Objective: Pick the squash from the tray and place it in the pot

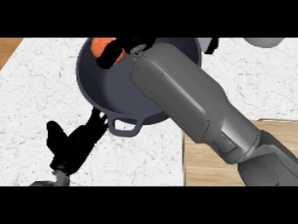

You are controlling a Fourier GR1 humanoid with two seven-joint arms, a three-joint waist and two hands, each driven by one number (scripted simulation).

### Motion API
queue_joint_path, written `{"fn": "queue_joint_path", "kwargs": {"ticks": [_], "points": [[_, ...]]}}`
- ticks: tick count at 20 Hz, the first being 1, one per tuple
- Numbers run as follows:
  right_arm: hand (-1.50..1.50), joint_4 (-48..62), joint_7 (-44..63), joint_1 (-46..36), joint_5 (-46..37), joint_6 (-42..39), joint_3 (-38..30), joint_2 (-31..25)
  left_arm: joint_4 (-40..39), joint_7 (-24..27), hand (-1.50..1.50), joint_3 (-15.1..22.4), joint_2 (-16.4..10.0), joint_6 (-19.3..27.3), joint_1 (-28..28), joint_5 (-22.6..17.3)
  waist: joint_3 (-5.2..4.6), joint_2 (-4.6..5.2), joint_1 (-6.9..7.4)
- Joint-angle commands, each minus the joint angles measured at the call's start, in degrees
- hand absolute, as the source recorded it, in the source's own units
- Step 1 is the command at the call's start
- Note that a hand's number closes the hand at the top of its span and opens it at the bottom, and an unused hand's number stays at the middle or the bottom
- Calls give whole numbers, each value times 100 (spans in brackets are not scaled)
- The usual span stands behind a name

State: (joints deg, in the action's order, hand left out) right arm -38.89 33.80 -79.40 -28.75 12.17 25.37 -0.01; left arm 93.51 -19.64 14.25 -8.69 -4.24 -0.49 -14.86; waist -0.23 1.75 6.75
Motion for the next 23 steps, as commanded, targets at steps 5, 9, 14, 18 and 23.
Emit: {"fn": "queue_joint_path", "kwargs": {"ticks": [5,9,14,18,23], "points": [[-150,368,-606,386,1405,961,-389,1,86,112,0,118,153,-75,-399,67,12,76,168],[-150,462,-1107,451,1938,1377,-404,1,97,92,0,11,106,-127,-532,14,11,87,241],[-150,640,-1800,441,2380,1864,-372,1,157,155,0,121,71,-191,-358,99,11,73,290],[-150,842,-2045,363,2507,2473,-202,1,-1,96,0,36,216,-101,-557,41,7,38,140],[-150,1257,-2276,188,2674,2742,-360,1,-7,126,0,-124,185,24,-479,86,14,-20,-144]]}}
